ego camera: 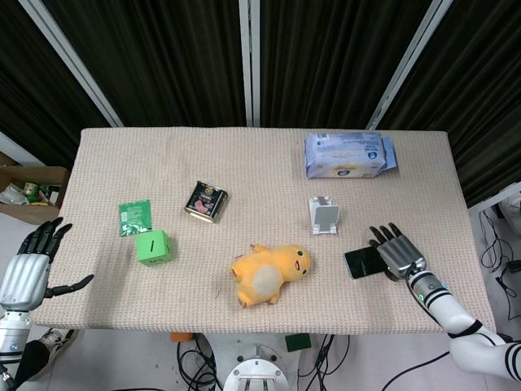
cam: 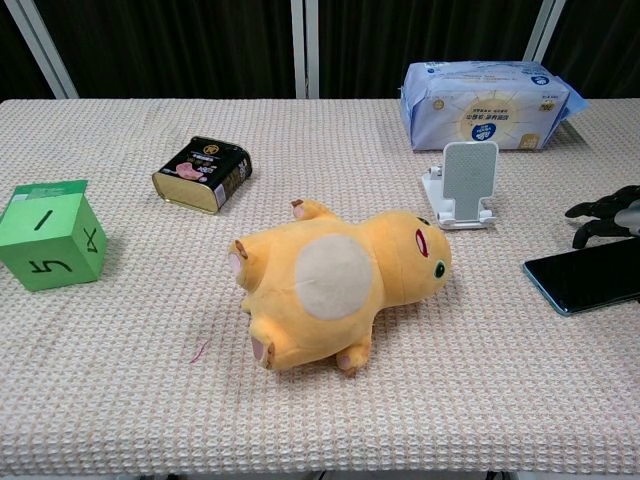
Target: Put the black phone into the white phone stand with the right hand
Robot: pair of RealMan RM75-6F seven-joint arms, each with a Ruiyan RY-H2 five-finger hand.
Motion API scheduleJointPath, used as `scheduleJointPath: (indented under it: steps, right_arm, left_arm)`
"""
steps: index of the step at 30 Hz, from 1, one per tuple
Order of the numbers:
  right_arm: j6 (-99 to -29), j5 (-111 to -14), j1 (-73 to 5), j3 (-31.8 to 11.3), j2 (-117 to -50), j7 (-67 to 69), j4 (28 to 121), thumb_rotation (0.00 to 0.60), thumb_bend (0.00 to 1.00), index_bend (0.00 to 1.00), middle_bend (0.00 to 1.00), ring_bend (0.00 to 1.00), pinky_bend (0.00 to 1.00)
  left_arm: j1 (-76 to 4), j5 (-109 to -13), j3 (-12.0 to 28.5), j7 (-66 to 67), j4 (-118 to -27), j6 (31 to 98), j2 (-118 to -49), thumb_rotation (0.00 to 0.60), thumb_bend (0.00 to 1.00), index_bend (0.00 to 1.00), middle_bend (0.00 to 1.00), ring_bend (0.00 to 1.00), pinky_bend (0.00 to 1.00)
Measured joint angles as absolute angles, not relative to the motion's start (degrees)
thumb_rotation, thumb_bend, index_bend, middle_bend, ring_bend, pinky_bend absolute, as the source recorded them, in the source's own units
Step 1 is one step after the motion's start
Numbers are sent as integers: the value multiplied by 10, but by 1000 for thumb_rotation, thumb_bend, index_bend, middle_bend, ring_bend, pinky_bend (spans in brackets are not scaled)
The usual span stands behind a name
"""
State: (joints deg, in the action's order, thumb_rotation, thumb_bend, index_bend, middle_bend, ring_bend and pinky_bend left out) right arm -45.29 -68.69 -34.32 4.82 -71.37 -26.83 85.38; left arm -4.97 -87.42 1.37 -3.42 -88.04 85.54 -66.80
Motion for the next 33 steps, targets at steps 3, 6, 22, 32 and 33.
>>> scheduleJointPath:
  steps: [3,6,22,32,33]
  right_arm:
    - [-454,-691,-342,49,-714,-265,851,600,358,513,0,0,0]
    - [-458,-695,-340,49,-713,-260,851,600,388,581,0,0,0]
    - [-494,-770,-318,49,-700,-167,838,600,489,719,287,192,0]
    - [-514,-813,-310,49,-696,-124,830,600,612,736,406,420,75]
    - [-516,-816,-309,49,-696,-122,829,600,619,737,434,445,91]
  left_arm:
    - [-50,-874,14,-35,-880,855,-668,352,73,108,43,16,139]
    - [-50,-874,14,-35,-879,855,-669,351,73,108,44,16,139]
    - [-50,-875,14,-36,-879,856,-670,351,72,108,43,16,139]
    - [-49,-875,14,-40,-877,857,-670,351,72,108,43,16,139]
    - [-49,-875,14,-40,-877,857,-670,352,72,108,43,16,139]
